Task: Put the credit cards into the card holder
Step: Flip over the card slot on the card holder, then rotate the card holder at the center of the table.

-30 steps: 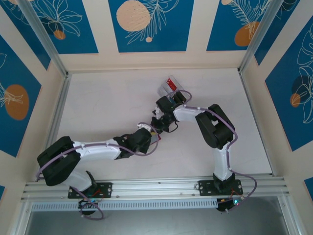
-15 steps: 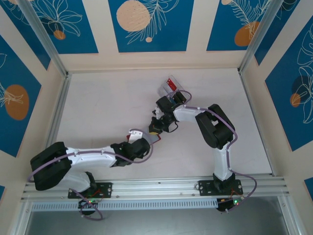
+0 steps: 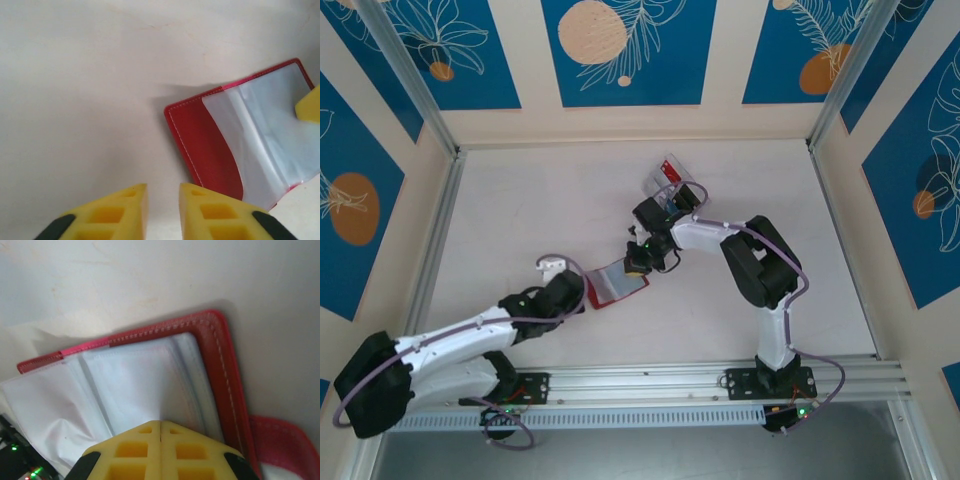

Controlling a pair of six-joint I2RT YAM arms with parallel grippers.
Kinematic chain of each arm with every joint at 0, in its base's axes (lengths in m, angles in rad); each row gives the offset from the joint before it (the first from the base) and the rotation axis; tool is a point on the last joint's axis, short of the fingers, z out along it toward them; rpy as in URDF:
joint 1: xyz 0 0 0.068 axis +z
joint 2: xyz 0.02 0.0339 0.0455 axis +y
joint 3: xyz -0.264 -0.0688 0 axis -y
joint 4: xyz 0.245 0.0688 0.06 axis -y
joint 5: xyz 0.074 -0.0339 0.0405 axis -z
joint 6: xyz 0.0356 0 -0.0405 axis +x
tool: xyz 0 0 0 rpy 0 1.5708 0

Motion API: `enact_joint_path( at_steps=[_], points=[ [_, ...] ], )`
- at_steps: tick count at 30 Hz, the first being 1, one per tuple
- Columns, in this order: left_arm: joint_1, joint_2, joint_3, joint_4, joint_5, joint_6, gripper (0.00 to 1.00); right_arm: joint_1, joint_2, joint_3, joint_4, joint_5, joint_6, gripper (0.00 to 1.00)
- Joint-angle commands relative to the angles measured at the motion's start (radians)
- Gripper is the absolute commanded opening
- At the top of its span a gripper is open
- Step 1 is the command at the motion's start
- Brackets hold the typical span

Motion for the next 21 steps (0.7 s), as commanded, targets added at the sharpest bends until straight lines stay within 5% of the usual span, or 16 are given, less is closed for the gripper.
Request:
enact_joint_path(
  at_steps=[1, 8, 21],
  points=[
    [0.093, -0.026, -0.027, 0.04, 0.22, 0.042, 0.16, 0.04, -0.037, 0.07, -0.102, 0.061, -0.054, 0.0],
    [0.182, 0.175, 0.029, 0.165, 0.456, 0.122, 0.0, 0.103, 0.03, 0.175, -0.14, 0.016, -0.089, 0.0],
    [0.197, 0.376, 0.084, 0.248, 0.474, 0.166, 0.0, 0.13, 0.145, 0.167, -0.14, 0.035, -0.087, 0.0]
  ],
)
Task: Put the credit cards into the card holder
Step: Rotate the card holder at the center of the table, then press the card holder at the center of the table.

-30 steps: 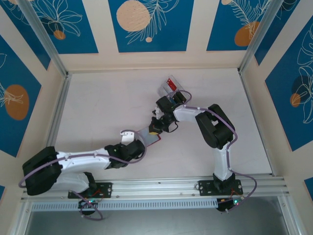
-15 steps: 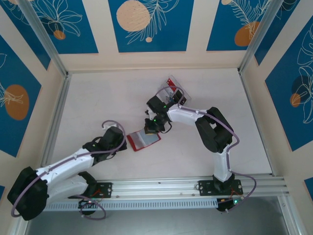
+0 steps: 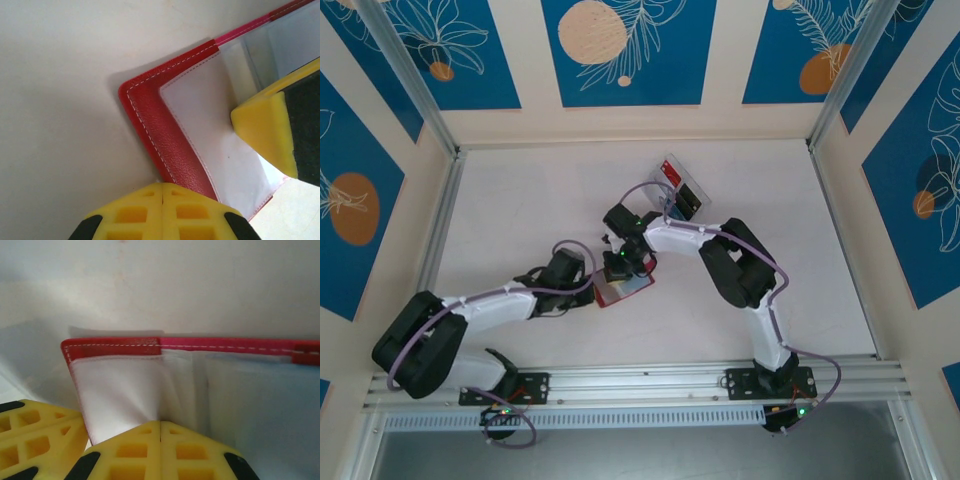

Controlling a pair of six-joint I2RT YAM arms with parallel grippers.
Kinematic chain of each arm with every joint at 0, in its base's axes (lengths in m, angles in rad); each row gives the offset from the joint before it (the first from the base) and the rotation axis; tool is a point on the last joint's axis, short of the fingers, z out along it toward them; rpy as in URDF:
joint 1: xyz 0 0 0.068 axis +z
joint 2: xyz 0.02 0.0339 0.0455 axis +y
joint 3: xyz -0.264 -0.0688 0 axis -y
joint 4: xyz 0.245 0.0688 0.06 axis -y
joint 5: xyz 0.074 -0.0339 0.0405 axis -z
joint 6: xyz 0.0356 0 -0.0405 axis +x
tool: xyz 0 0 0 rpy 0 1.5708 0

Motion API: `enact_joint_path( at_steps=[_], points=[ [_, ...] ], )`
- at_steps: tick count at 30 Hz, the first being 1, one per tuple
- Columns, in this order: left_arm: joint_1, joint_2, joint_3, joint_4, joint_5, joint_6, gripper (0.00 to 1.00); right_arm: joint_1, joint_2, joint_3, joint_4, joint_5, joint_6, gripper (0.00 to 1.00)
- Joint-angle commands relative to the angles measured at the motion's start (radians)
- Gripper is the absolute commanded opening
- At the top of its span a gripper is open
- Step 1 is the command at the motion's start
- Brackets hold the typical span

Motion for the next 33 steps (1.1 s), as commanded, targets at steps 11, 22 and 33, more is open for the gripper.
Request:
enact_joint_path(
  at_steps=[11, 22, 33],
  points=[
    [0.045, 0.158, 0.096, 0.066, 0.054, 0.108, 0.0, -0.076, -0.168, -0.153, 0.075, -0.005, 0.061, 0.0],
    [0.058, 0.09, 0.201, -0.099, -0.003, 0.162, 0.0, -0.153, -0.211, -0.14, -0.003, 0.068, 0.006, 0.04],
    [0.029, 0.07, 0.391, -0.276, 0.061, 0.203, 0.0, -0.172, -0.154, -0.209, 0.019, 0.106, 0.024, 0.02]
  ],
)
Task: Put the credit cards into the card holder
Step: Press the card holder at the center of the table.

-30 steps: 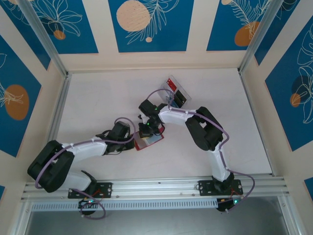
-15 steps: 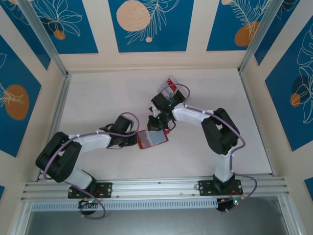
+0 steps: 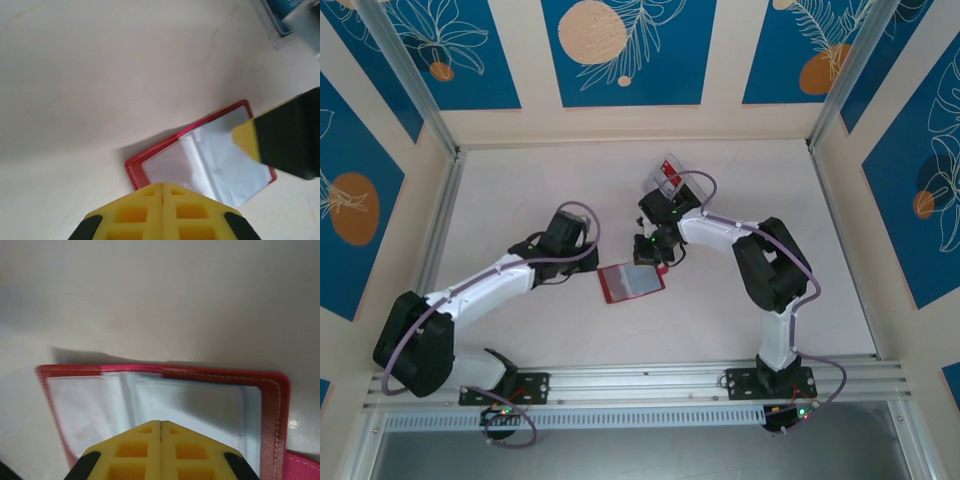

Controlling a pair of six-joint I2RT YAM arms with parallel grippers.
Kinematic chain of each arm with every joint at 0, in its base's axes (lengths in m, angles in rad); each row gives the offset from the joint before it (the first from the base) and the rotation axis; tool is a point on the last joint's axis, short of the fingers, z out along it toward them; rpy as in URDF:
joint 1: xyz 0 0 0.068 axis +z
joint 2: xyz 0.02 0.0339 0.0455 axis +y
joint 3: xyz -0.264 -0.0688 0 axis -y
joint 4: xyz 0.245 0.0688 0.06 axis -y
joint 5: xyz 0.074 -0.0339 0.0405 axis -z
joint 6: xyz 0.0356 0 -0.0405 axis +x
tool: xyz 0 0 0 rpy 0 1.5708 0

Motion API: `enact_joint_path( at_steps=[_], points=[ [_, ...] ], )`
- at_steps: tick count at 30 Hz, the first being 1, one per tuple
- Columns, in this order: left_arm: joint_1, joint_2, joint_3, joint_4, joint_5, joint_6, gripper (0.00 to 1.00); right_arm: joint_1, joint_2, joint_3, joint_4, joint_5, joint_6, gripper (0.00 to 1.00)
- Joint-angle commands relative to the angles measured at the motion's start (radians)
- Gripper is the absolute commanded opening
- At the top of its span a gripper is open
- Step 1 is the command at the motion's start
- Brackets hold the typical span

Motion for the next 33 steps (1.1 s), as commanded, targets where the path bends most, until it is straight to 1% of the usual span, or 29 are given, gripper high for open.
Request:
enact_joint_path(
  at_steps=[1, 6, 12, 20, 27, 31, 33],
  points=[
    [-0.029, 0.079, 0.068, -0.04, 0.087, 0.038, 0.0, -0.013, 0.025, -0.039, -0.018, 0.024, 0.017, 0.01],
    [-0.103, 0.186, 0.141, -0.024, 0.115, 0.056, 0.0, -0.023, -0.004, -0.107, 0.007, 0.04, 0.047, 0.01],
    [-0.142, 0.266, 0.143, -0.009, 0.127, 0.037, 0.0, -0.038, -0.042, -0.158, 0.026, 0.04, 0.076, 0.01],
    [-0.142, 0.302, 0.102, -0.027, 0.039, 0.029, 0.0, -0.047, -0.057, -0.171, 0.031, 0.039, 0.084, 0.01],
    [-0.139, 0.363, 0.072, -0.004, 0.024, 0.029, 0.0, -0.046, -0.072, -0.158, 0.026, 0.034, 0.073, 0.04],
    [-0.139, 0.355, 0.042, -0.004, -0.007, 0.025, 0.0, -0.046, -0.074, -0.13, 0.008, 0.03, 0.052, 0.06],
    [-0.139, 0.35, 0.028, 0.005, -0.002, 0.027, 0.0, -0.043, -0.074, -0.113, 0.001, 0.028, 0.037, 0.08]
  ],
)
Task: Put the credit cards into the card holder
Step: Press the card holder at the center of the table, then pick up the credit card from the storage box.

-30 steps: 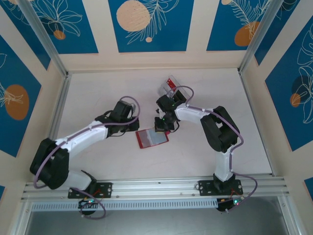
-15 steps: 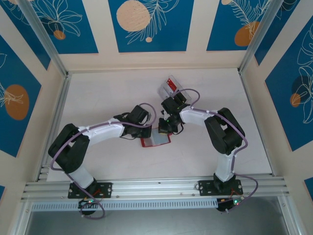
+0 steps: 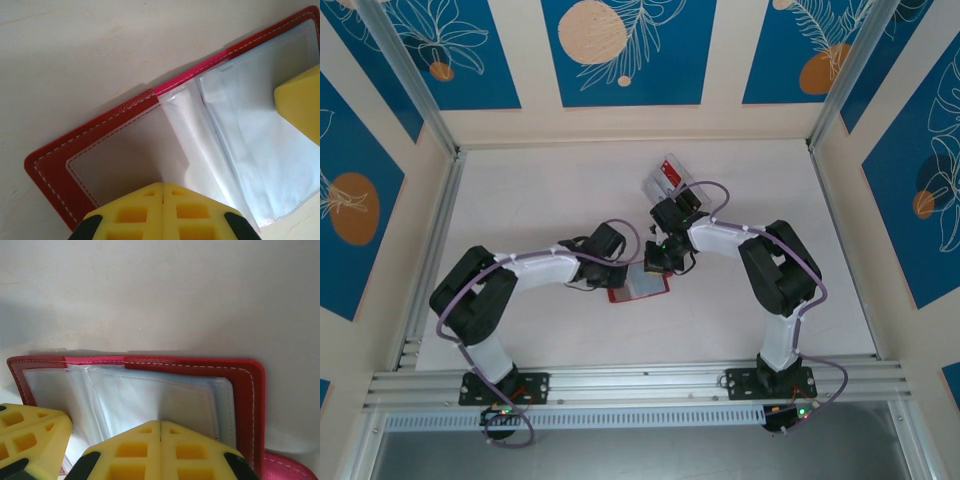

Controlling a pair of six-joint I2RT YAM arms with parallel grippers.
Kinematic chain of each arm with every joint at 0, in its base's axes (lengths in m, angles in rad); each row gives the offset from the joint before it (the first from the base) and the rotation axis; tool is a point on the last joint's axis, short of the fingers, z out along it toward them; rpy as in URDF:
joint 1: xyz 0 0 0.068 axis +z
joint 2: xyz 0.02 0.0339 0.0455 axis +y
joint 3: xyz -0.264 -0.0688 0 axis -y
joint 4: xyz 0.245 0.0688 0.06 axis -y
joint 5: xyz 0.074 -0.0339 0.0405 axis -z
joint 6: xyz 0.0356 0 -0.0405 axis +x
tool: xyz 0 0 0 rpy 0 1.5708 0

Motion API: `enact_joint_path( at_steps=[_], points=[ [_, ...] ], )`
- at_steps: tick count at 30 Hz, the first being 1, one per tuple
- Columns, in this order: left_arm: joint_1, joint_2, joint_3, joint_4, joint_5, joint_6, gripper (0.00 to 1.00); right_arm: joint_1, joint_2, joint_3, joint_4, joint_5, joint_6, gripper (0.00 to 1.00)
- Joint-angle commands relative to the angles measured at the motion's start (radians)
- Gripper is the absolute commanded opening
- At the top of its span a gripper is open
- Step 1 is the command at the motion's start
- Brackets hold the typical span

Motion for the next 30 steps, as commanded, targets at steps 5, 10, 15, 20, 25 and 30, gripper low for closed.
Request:
enact_joint_path(
  at_steps=[5, 10, 15, 20, 25, 30],
  points=[
    [-0.001, -0.011, -0.085, 0.006, -0.013, -0.006, 0.0, -0.005, -0.033, 0.101, -0.116, 0.053, -0.086, 0.19],
    [-0.004, -0.02, -0.104, 0.028, 0.005, -0.003, 0.0, -0.049, -0.09, 0.233, -0.192, 0.139, -0.17, 0.3],
    [-0.01, -0.017, -0.105, 0.042, 0.013, -0.006, 0.0, -0.124, -0.067, 0.378, -0.279, 0.253, -0.267, 0.4],
    [-0.018, -0.015, -0.111, 0.054, 0.018, -0.012, 0.0, -0.178, 0.009, 0.489, -0.345, 0.31, -0.342, 0.46],
    [-0.022, -0.015, -0.118, 0.063, 0.022, -0.018, 0.0, -0.176, 0.08, 0.552, -0.365, 0.343, -0.401, 0.54],
    [-0.022, -0.011, -0.118, 0.066, 0.025, -0.019, 0.0, -0.163, 0.136, 0.588, -0.365, 0.345, -0.424, 0.45]
  ],
)
